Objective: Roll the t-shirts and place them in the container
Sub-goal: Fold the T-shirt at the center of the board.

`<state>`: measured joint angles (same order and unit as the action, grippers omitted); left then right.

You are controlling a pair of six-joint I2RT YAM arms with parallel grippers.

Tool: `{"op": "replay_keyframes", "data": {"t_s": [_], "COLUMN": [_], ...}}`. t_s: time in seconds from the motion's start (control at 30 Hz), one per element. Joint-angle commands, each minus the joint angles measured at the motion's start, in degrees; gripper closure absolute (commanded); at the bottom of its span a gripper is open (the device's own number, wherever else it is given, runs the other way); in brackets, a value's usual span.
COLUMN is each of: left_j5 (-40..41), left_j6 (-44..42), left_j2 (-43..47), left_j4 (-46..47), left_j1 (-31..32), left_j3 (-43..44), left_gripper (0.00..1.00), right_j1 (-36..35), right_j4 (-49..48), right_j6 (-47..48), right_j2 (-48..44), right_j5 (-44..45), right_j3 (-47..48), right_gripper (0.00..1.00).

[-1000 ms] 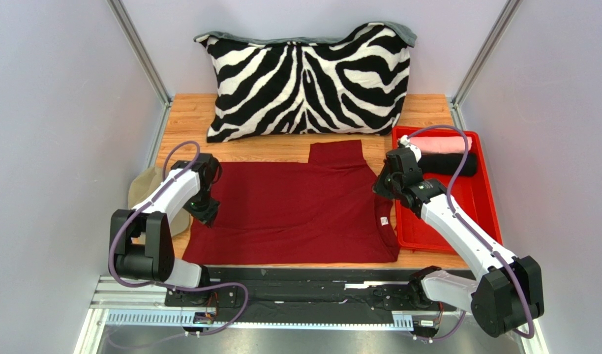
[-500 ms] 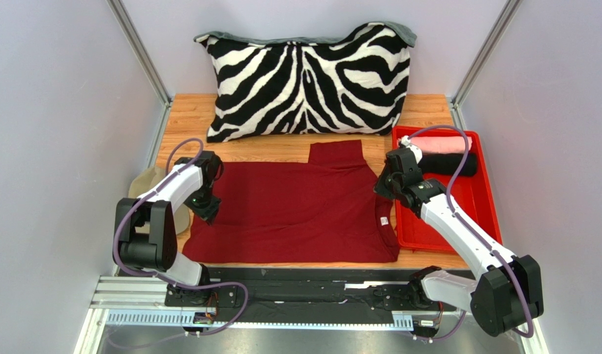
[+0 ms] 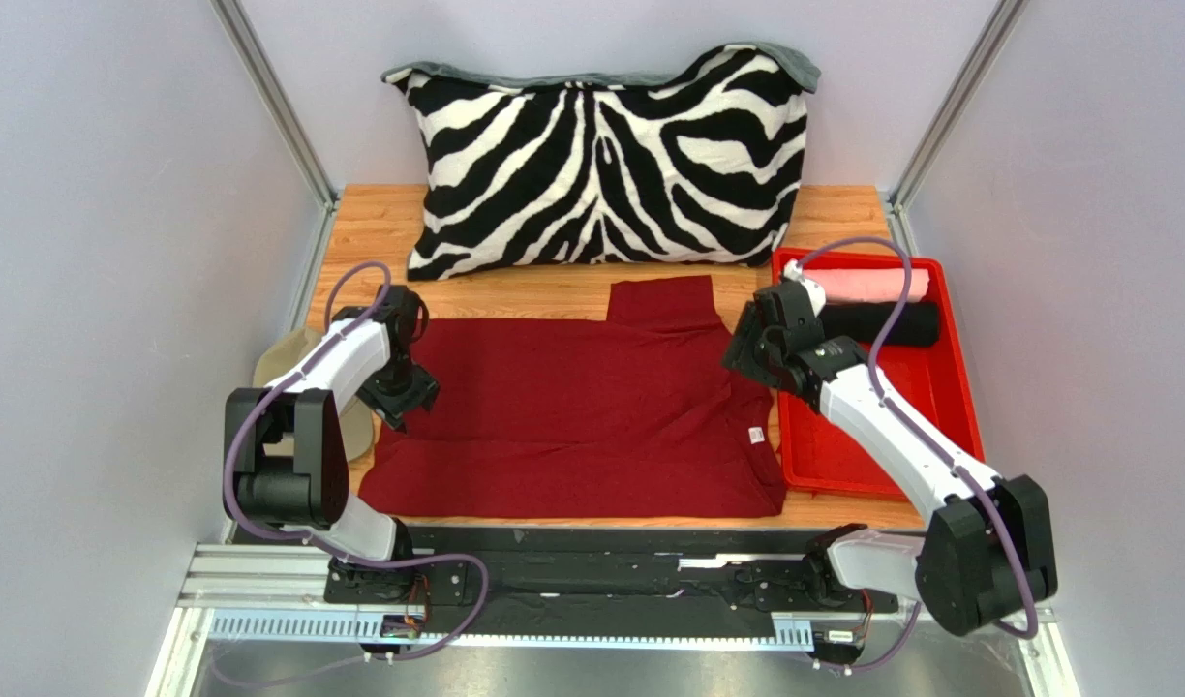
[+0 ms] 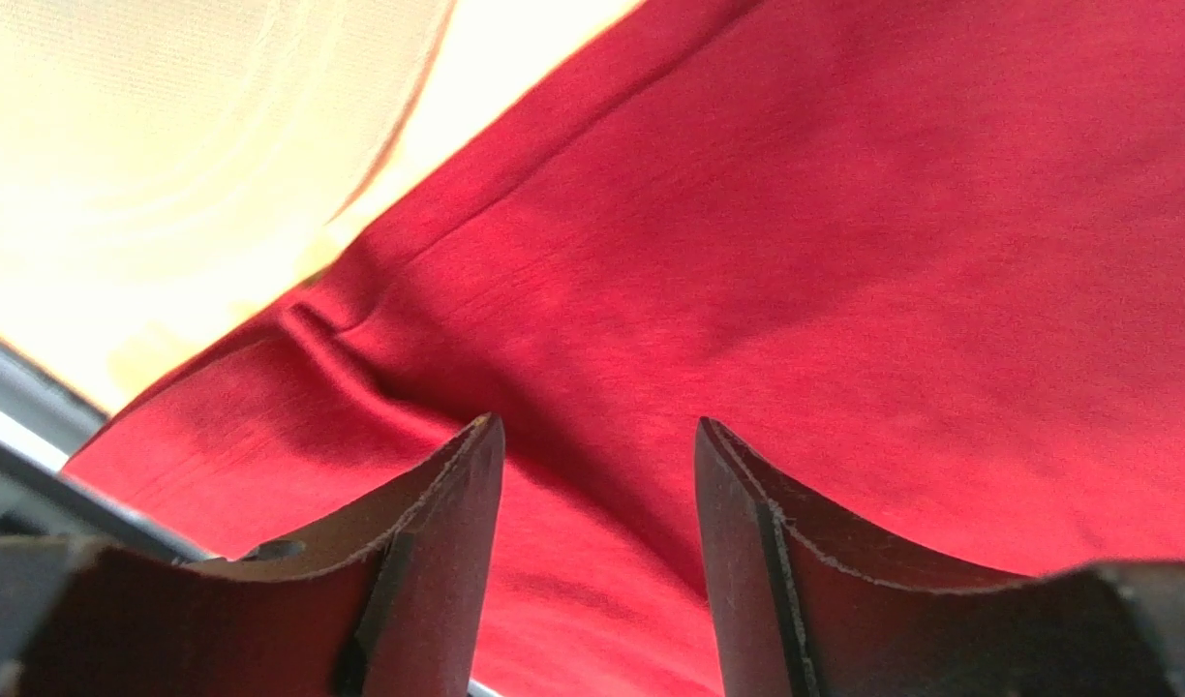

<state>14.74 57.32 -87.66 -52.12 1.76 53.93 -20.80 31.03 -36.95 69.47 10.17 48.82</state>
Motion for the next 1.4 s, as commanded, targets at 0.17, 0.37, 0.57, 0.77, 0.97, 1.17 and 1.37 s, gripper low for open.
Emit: {"op": "replay_keyframes", "data": {"t_s": [0.17, 0.37, 0.57, 0.77, 0.97, 1.17, 1.37], "left_j5": [-4.89, -3.06, 2.92, 5.29, 3.19, 3.19, 2.57], "left_j6": [-8.01, -14.42, -15.39, -15.40, -16.19, -16.28, -15.66], "left_j2": [-5.75, -21.39, -29.92, -34.41, -38.55, -41.80, -43.21], "left_j4": [9.75, 6.94, 2.46, 1.40, 2.02, -1.40, -3.96], "left_j1": [-5.28, -5.19, -5.28, -5.19, -5.54, -5.54, -5.63], "left_j3": [19.67, 34.91, 43.62, 45.91, 48.98, 53.47, 54.97], "left_gripper": [0.40, 0.44, 0.47, 0.48, 0.49, 0.56, 0.80], "right_j1": [2.51, 5.24, 5.24, 5.24, 5.33, 6.12, 7.70], "right_j4": [-5.36, -5.19, -5.98, -6.77, -6.68, -6.07, -5.27], "right_j6": [3.90, 4.60, 5.83, 7.33, 9.00, 9.26, 9.09], "right_j2": [20.94, 35.02, 41.87, 44.69, 47.42, 49.18, 51.37], "right_j5": [-4.37, -6.66, -6.48, -5.43, -4.82, -5.43, -6.83], "right_j3": [25.14, 35.37, 39.07, 39.69, 42.41, 44.17, 45.23], "right_gripper": [0.34, 0.37, 0.40, 0.40, 0.40, 0.40, 0.39]}}
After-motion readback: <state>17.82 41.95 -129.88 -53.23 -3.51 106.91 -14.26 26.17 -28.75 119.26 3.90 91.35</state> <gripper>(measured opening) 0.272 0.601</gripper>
